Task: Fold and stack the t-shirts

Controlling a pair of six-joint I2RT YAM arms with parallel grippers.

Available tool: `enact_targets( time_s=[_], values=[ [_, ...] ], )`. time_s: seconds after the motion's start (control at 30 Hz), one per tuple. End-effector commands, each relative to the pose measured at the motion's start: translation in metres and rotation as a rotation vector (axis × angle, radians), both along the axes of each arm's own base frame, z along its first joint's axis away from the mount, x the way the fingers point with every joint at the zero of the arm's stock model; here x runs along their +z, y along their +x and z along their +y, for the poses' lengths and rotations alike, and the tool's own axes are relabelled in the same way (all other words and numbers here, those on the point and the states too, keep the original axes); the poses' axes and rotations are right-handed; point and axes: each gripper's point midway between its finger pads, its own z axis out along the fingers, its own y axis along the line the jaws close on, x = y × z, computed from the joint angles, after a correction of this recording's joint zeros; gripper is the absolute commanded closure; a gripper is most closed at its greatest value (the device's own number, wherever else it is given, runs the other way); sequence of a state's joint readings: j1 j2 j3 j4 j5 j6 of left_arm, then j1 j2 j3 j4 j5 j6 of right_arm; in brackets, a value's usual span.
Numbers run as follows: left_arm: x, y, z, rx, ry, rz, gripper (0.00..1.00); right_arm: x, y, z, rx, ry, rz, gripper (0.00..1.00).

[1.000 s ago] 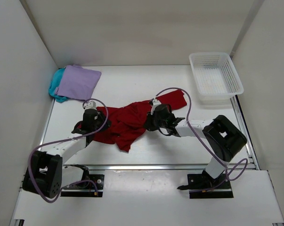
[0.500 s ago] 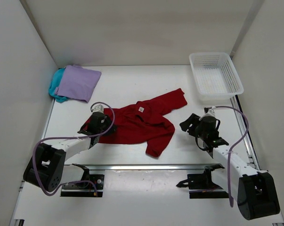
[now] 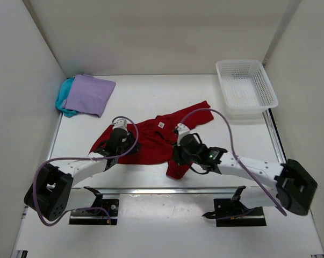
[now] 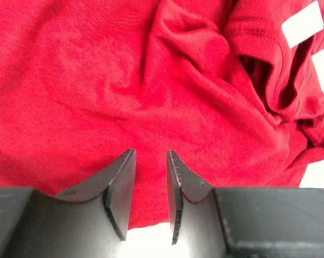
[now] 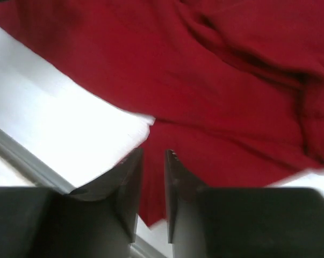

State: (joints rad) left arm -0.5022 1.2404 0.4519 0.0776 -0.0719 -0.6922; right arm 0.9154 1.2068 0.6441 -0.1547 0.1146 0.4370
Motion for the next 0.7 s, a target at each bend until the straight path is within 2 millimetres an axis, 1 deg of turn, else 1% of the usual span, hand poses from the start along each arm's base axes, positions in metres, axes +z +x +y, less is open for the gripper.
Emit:
enact_targets(
  time_s=[0.0, 0.03, 0.07, 0.1, 0.13, 0.17, 0.2, 0.23, 0.33, 0.37, 0.4, 0.47, 0.53, 0.57, 0.6, 0.63, 0.67],
  values=[
    [0.008, 0.005, -0.005, -0.004, -0.002, -0.026, 0.60, -0.011, 0.008, 0.010, 0.049, -0.189, -0.070, 0.74],
    [0.009, 0.005, -0.006, -0.007, -0.012, -0.027, 0.60, -0.018, 0.005, 0.020, 0.082, -0.226, -0.076, 0.72],
    [0.009, 0.003, -0.004, -0.005, -0.015, -0.032, 0.60, -0.020, 0.006, 0.023, 0.081, -0.241, -0.083, 0.72],
    [0.011, 0.003, -0.003, -0.003, -0.027, -0.037, 0.60, -0.025, 0.005, 0.030, 0.100, -0.270, -0.087, 0.70],
    [0.008, 0.002, 0.001, 0.006, -0.019, -0.036, 0.60, -0.027, 0.004, 0.038, 0.116, -0.280, -0.087, 0.69],
    [0.008, 0.000, 0.001, -0.001, -0.028, -0.034, 0.60, -0.028, 0.005, 0.039, 0.113, -0.300, -0.085, 0.69],
    [0.012, 0.003, 0.004, 0.014, -0.032, -0.045, 0.59, -0.035, 0.004, 0.040, 0.121, -0.338, -0.093, 0.69],
    [0.011, 0.002, 0.003, 0.004, -0.036, -0.042, 0.59, -0.042, 0.004, 0.040, 0.122, -0.382, -0.098, 0.68],
    [0.012, 0.002, 0.001, 0.000, -0.051, -0.048, 0.59, -0.043, 0.007, 0.041, 0.115, -0.415, -0.111, 0.68],
    [0.013, 0.002, 0.001, -0.003, -0.055, -0.052, 0.59, -0.047, 0.005, 0.040, 0.121, -0.428, -0.110, 0.68],
    [0.013, 0.001, 0.001, -0.001, -0.060, -0.051, 0.59, -0.044, 0.010, 0.041, 0.106, -0.424, -0.123, 0.68],
    [0.013, 0.001, 0.000, -0.005, -0.063, -0.051, 0.59, -0.045, 0.013, 0.037, 0.081, -0.446, -0.137, 0.68],
    [0.010, -0.001, -0.001, -0.011, -0.061, -0.045, 0.59, -0.044, 0.013, 0.033, 0.079, -0.470, -0.152, 0.68],
    [0.013, 0.001, -0.001, -0.009, -0.067, -0.054, 0.59, -0.041, 0.015, 0.035, 0.067, -0.460, -0.159, 0.68],
    [0.014, 0.002, 0.000, -0.007, -0.058, -0.060, 0.59, -0.039, 0.017, 0.032, 0.058, -0.464, -0.168, 0.69],
    [0.014, 0.000, 0.000, -0.006, -0.065, -0.053, 0.59, -0.043, 0.016, 0.030, 0.060, -0.473, -0.161, 0.69],
    [0.013, 0.001, 0.001, -0.001, -0.066, -0.055, 0.59, -0.042, 0.017, 0.031, 0.053, -0.450, -0.156, 0.69]
  ],
)
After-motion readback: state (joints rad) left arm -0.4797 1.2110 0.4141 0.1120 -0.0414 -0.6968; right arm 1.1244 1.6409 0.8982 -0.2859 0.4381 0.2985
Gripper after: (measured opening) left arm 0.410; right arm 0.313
